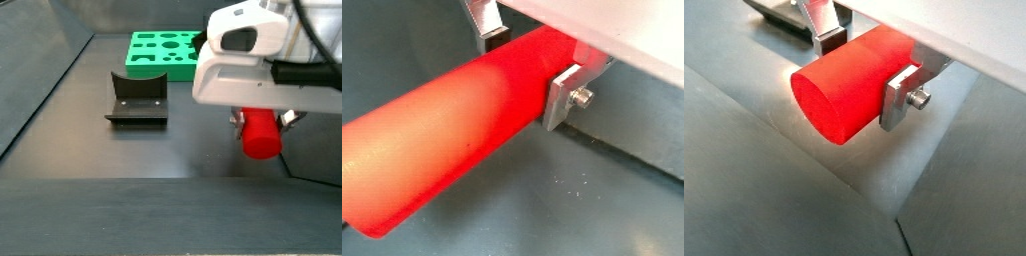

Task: Pick up the round object. Move up. Place the round object on the fixture. Regrasp the round object. Move to above the board. Insert the round object.
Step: Place the round object on the fixture.

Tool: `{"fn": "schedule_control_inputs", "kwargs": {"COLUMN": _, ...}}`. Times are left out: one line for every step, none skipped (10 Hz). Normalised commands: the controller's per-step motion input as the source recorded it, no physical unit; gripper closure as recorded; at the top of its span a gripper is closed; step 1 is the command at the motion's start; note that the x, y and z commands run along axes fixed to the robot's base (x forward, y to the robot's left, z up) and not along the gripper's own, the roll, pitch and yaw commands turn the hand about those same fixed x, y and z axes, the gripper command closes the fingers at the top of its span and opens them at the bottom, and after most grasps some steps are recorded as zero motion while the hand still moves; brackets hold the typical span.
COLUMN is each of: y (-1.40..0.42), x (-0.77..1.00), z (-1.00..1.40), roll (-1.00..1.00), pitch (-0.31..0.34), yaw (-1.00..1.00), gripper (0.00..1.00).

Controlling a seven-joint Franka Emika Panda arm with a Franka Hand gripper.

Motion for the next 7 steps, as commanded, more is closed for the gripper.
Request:
{"fn": "schedule_control_inputs", "kwargs": {"y": 0.00, "x": -0.02, "z": 1.00, "roll": 0.03, "pitch": 0.041, "yaw": -0.01, "gripper": 1.00}}
{"fn": "schedule_control_inputs", "kwargs": {"y": 0.00, "x": -0.02, "z": 1.00, "roll": 0.05, "pitch": 0.054, "yaw": -0.02, "gripper": 1.00}}
{"fn": "schedule_control_inputs", "kwargs": {"y": 0.00, "x": -0.03, "z": 1.00, "roll": 0.07, "pitch": 0.069, "yaw": -0.01, "gripper": 1.00}}
{"fn": "schedule_control_inputs", "kwargs": {"y": -0.01, "x": -0.03, "z": 1.00, "roll": 0.09, "pitch": 0.078, "yaw": -0.01, "gripper": 1.00}}
{"fn": "schedule_control_inputs", "kwargs": {"y": -0.01, "x": -0.04, "z": 1.00, "roll": 0.10, "pitch": 0.089, "yaw": 0.00, "gripper": 1.00}}
{"fn": "schedule_control_inputs", "kwargs": {"y": -0.01, "x": -0.04, "z": 1.00, "roll": 0.11, "pitch": 0.093, "yaw": 0.01, "gripper": 1.00}}
{"fn": "schedule_control_inputs", "kwargs": {"y": -0.02, "x": -0.04, "z": 1.00, "roll": 0.11, "pitch": 0.092, "yaw": 0.02, "gripper": 1.00}}
